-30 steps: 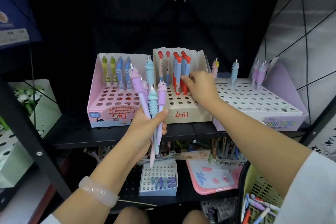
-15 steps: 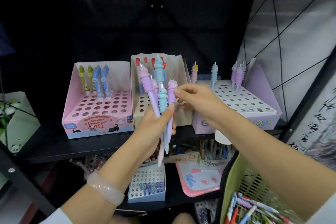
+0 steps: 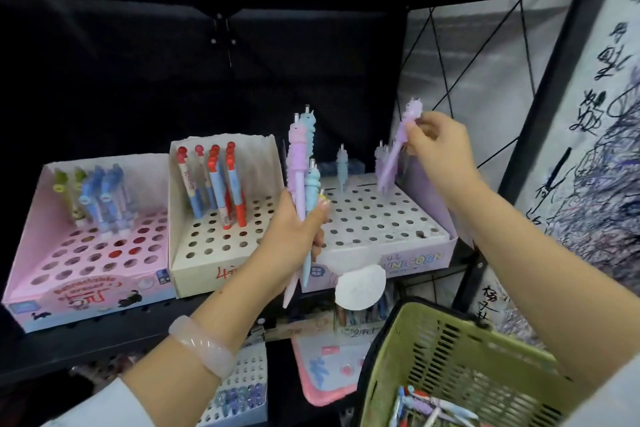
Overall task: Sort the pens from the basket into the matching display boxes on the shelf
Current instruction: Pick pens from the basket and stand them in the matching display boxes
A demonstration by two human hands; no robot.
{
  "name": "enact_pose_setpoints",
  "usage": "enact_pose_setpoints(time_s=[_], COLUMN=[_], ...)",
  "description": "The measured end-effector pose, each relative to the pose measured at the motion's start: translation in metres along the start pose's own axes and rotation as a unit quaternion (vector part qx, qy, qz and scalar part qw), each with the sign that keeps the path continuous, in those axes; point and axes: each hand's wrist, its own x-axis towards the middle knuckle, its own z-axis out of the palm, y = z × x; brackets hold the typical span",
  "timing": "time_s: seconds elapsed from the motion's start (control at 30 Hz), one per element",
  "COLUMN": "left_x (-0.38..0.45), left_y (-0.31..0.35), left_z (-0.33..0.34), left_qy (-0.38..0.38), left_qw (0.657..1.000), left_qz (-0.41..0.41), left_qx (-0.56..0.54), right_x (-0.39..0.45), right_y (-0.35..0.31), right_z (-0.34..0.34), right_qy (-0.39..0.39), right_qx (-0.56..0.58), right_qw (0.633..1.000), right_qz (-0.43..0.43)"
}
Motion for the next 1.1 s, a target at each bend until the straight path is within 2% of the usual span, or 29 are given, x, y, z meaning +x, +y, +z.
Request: enact_pose_setpoints(time_s=[0.13,0.23,0.33,0.6,0.77,1.0,1.07,1.1], left_x=[0.004,0.006,0.006,0.005,0.003,0.000,-0.001,-0.001], left_y=[-0.001,0.000,0.000,0.000,-0.001,0.000,0.000,0.000], left_z=[0.008,0.011,0.010,0.008,0.007,0.004,0.004,0.004], left_qy=[-0.008,-0.009,-0.010,-0.019,-0.028,-0.033,-0.037,-0.040], left_qw=[1.000,1.000,0.999,0.997,0.997,0.997,0.997,0.997], left_qz=[-0.002,-0.004,-0.014,-0.022,-0.014,-0.022,-0.018,-0.017], left_qx=[-0.015,-0.024,-0.037,-0.074,-0.074,-0.071,-0.068,-0.068], right_x=[0.016,0.021,0.022,0.033,0.039,0.032,0.031,0.028], right_y=[0.021,0.036,0.046,0.053,0.055,0.070,0.066,0.060], right_z=[-0.008,-0.005,0.000,-0.001,0.001,0.007,0.009,0.011], right_qy=[0.040,0.013,-0.012,-0.011,-0.031,-0.121,-0.093,-0.046], right_qx=[-0.100,-0.143,-0.141,-0.216,-0.224,-0.314,-0.334,-0.335], right_qw=[0.993,0.988,0.989,0.975,0.974,0.940,0.936,0.940], right_qz=[-0.047,-0.047,-0.038,-0.057,-0.026,0.051,0.055,0.040])
